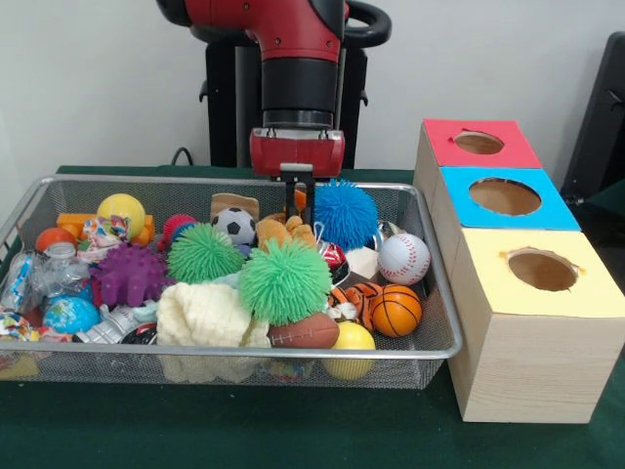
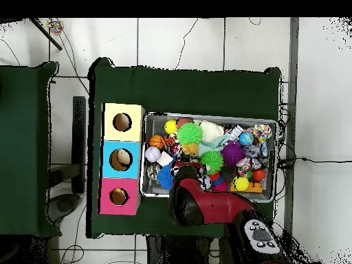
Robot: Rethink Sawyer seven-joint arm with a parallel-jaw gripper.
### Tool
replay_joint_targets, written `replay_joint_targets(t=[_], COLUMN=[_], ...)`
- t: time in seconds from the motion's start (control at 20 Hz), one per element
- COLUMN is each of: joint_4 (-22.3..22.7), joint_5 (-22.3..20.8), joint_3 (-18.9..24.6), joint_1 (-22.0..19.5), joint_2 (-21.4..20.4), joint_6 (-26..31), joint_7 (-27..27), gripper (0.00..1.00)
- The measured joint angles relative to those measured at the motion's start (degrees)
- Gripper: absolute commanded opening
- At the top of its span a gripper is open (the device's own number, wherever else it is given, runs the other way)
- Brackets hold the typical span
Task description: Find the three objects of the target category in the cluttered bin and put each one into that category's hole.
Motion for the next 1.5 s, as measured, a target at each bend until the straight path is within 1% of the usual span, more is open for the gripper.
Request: replay_joint_targets(t=[0.35,0.4,0.55,0.6,1.0,1.2,1.25,1.5], joint_4=[3.0,3.5,4.4,5.2,6.6,6.7,6.7,6.7], joint_5=[0.0,0.0,0.0,0.1,0.7,1.0,1.4,1.9], joint_3=[1.1,1.6,2.5,3.3,4.0,3.9,3.9,3.6], joint_1=[-0.7,-1.1,-1.7,-1.9,-1.4,-0.7,0.0,0.9], joint_2=[-6.5,-7.8,-10.2,-11.9,-15.4,-15.2,-14.9,-14.7], joint_6=[0.2,0.5,1.1,1.8,2.8,2.8,2.8,2.8], joint_7=[0.0,0.0,0.0,0.0,0.0,0.0,0.0,0.0], gripper=[0.00,0.00,0.00,0.00,0.00,0.00,1.00,1.00])
